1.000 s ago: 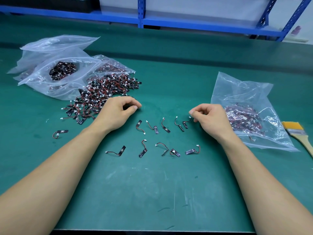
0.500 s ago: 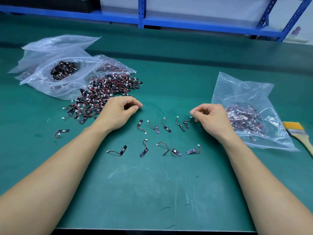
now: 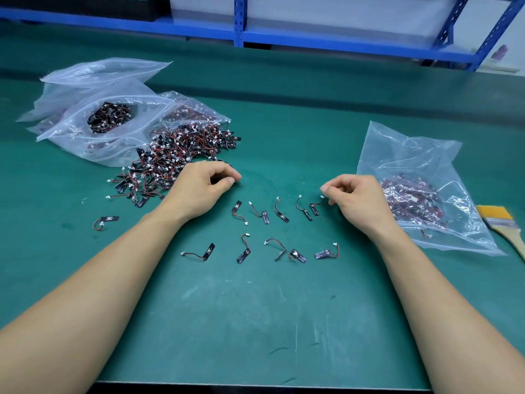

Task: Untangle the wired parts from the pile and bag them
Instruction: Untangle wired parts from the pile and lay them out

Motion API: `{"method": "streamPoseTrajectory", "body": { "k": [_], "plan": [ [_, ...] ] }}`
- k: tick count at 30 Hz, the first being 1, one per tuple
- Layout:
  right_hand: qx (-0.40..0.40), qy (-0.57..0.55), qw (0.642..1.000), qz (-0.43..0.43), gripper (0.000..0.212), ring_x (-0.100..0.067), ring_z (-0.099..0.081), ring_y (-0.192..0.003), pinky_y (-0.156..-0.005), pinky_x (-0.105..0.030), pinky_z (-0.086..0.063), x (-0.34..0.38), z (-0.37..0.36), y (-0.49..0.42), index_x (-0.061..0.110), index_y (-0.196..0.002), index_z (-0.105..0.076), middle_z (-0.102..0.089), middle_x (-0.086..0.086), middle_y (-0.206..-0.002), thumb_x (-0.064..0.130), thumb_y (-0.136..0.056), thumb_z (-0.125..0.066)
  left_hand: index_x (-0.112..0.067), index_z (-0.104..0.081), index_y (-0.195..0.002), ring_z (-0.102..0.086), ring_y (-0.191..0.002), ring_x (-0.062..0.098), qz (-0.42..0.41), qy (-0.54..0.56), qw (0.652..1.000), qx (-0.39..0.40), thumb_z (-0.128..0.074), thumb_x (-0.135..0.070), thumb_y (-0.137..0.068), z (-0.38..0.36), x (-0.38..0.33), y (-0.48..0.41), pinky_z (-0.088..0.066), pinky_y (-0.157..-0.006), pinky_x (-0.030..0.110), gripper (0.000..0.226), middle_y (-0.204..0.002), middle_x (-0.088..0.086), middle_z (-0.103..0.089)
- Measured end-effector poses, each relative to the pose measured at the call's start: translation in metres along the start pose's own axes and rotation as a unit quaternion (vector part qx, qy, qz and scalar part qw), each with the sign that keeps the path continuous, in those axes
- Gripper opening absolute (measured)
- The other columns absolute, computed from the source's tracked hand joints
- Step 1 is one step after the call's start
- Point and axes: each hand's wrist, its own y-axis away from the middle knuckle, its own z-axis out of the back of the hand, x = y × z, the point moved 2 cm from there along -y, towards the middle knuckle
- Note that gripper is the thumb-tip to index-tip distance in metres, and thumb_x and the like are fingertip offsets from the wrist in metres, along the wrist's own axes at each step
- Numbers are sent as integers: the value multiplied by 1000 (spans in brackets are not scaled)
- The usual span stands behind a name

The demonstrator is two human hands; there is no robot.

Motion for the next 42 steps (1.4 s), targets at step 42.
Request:
{"method": "streamPoseTrajectory", "body": {
  "k": [42],
  "plan": [
    [7,-4,1000,-8,16,1,-48,-44,-46,-9,-36,5,3,1,22,-69,-73,-67,10,-57,20,-85,-70,-36,-54,-134,-43,-134,4,-10,-12,987,157,-49,-56,-95,7,-16,25,-29,-114,25,44,-139,-17,-52]
  ]
}}
